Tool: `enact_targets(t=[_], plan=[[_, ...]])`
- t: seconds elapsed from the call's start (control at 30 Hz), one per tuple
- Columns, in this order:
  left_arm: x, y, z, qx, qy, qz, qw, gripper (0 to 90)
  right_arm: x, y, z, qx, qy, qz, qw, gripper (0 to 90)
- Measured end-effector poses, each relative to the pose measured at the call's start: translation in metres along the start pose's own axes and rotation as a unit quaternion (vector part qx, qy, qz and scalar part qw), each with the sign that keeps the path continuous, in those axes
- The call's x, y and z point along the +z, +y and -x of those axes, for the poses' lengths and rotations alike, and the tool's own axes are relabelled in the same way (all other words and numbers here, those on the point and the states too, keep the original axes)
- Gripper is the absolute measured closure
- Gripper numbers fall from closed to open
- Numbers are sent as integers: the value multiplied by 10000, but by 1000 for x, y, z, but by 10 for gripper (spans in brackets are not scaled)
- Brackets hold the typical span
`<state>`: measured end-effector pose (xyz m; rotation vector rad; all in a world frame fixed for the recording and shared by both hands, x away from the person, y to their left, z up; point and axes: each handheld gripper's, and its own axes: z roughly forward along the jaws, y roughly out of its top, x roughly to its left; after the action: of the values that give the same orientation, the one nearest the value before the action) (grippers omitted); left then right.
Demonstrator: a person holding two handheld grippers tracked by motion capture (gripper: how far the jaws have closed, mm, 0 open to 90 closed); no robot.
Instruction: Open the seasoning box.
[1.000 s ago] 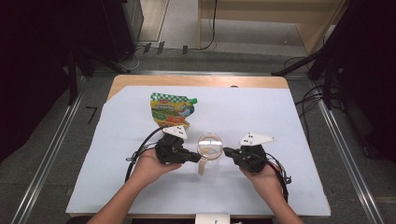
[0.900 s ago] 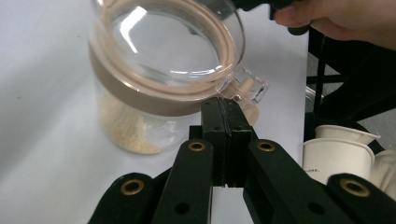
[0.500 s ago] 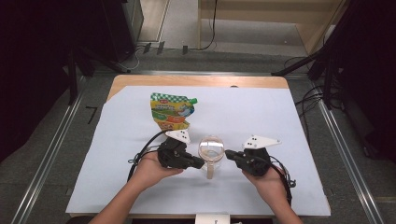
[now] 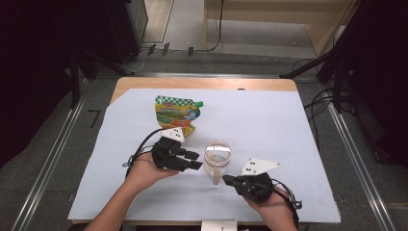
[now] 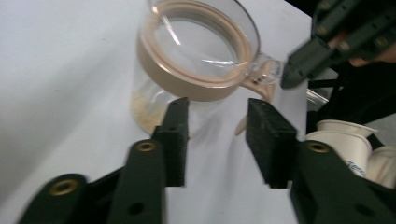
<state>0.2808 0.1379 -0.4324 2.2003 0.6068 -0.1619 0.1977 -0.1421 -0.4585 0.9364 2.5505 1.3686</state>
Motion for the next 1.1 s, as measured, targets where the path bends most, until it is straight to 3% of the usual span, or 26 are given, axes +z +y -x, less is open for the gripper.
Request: enact_targets(t=[0.27, 0.6, 1.1], plan=[[-2, -2, -7, -60, 51, 56, 10000, 455, 22, 2, -13, -95, 119, -64, 9999, 900], [-1, -3, -10, -62, 110, 23, 9999, 409, 47, 3, -18, -29, 118, -119, 9999, 900], [-1, -4, -10, -35, 137, 81, 9999, 400, 48, 2, -19, -103, -116, -163, 9997, 900]])
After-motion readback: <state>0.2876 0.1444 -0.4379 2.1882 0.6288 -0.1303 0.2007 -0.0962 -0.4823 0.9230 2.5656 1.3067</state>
